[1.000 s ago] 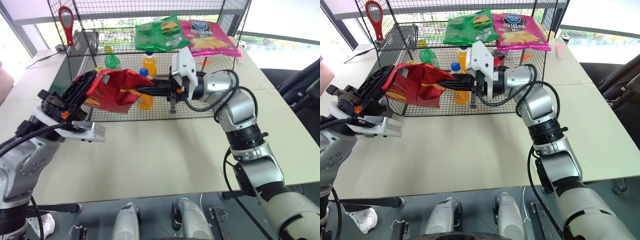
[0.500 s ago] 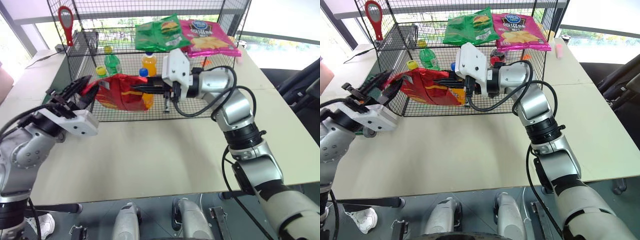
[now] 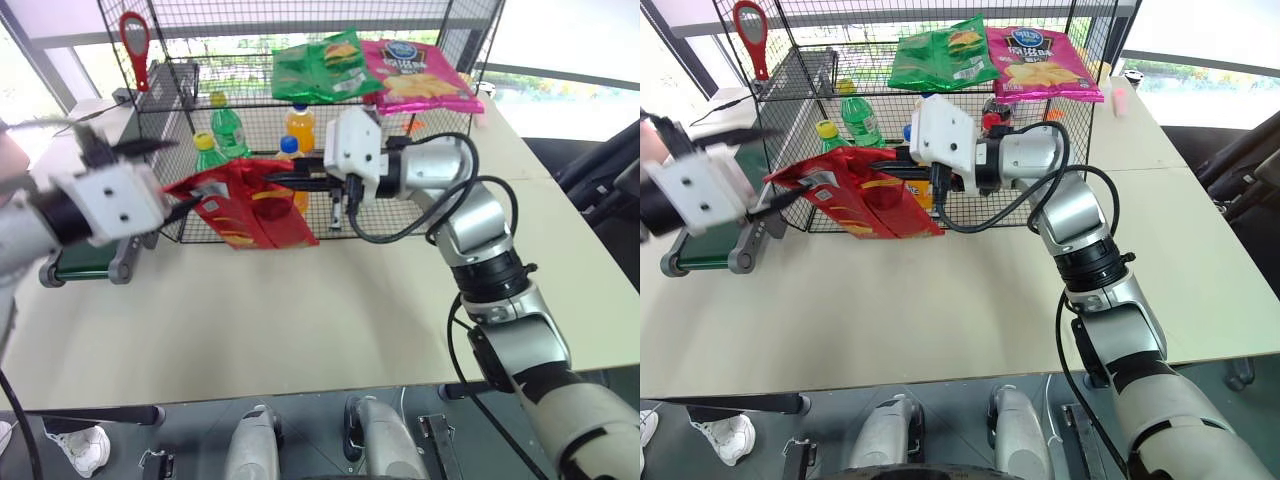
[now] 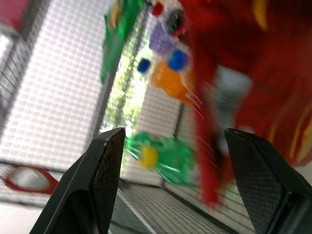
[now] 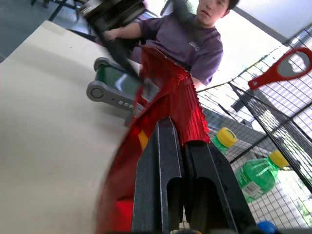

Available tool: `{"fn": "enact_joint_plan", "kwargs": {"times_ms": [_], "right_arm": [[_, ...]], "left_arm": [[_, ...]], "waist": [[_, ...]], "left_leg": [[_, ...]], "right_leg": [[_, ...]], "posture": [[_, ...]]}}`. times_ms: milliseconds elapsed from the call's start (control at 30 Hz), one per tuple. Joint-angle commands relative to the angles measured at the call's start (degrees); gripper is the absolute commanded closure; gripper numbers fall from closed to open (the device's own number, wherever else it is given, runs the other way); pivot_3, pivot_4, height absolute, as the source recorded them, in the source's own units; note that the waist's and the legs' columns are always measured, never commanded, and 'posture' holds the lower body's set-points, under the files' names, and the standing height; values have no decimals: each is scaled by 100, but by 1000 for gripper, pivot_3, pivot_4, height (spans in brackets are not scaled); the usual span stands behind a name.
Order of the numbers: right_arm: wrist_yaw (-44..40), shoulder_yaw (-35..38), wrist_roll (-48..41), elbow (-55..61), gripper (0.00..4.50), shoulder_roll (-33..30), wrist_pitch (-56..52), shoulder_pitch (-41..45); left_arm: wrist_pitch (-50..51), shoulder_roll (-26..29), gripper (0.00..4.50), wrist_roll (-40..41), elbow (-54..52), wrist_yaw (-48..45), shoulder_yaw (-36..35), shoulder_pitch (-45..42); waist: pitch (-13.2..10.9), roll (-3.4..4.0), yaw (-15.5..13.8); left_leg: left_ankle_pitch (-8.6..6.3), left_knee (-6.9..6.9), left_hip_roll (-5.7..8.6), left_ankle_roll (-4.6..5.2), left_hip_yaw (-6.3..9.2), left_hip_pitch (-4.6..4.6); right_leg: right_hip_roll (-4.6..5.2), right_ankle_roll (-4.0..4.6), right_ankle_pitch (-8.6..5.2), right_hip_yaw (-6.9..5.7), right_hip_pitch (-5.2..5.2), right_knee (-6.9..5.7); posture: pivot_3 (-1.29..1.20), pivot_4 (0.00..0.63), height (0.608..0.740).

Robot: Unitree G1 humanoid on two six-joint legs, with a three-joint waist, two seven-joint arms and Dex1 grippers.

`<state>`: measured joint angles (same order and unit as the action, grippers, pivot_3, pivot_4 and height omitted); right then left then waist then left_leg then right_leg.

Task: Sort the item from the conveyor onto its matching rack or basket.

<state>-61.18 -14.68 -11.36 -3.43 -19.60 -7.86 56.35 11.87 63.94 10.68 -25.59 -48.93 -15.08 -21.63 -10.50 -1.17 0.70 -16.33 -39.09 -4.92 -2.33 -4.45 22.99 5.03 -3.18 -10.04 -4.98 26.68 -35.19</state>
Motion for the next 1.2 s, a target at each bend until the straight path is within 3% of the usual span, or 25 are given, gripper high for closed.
{"fn": "enact_joint_plan", "kwargs": {"times_ms": [33,233,433,533,700,967,1067,1200], "right_arm": [[19,-4,-5,349,4500,22,79,-29],[111,-46,-15,568,4500,84,3,-125],[183,-13,-61,900,4500,76,-192,-194],[210,-4,-65,990,4500,62,-262,-213],[225,-6,-70,1084,4500,50,-357,-227],[184,55,-181,1439,4500,-188,-758,-440],[157,172,-330,1638,3539,-376,-1029,-587],[141,357,-475,1918,1519,-763,-1340,-707]], "left_arm": [[496,185,1109,582,373,-688,401,-673],[301,252,1109,505,1297,-1868,1327,-1671],[63,-169,1109,390,1960,-2529,1953,-2292],[-3,-296,1968,382,1975,-2710,2044,-2300],[-157,-671,4469,283,2002,-2799,2190,-2437],[-806,-833,4469,-166,2128,-2269,1939,-2459],[-777,-791,4500,-111,1814,-1961,1645,-2216],[-693,-723,4500,-85,1329,-1637,1275,-1894]], "waist": [[0,0,0],[-1,0,2],[0,0,-11],[0,-1,-9],[0,-1,-9],[0,-1,-11],[0,-2,-7],[0,-2,-11]], "left_leg": [[0,0,0,0,1,1],[0,2,0,0,2,6],[1,-2,0,0,4,9],[1,-2,0,0,4,13],[2,-3,0,0,5,15],[2,-4,0,0,7,15],[2,-5,0,0,7,17],[2,-4,0,0,7,16]], "right_leg": [[-2,-1,-1,0,0,-1],[-7,-1,-1,0,6,-3],[-8,-1,-1,0,4,-2],[-8,-2,-1,1,6,0],[-8,-2,-1,1,8,-2],[-8,-2,-2,1,8,-2],[-7,-3,-1,1,8,-1],[-7,-3,-1,1,8,-1]], "posture": [[0,150,740],[0,150,740],[0,150,740],[0,150,740],[0,150,740],[0,150,740],[0,150,740],[0,150,740]]}}
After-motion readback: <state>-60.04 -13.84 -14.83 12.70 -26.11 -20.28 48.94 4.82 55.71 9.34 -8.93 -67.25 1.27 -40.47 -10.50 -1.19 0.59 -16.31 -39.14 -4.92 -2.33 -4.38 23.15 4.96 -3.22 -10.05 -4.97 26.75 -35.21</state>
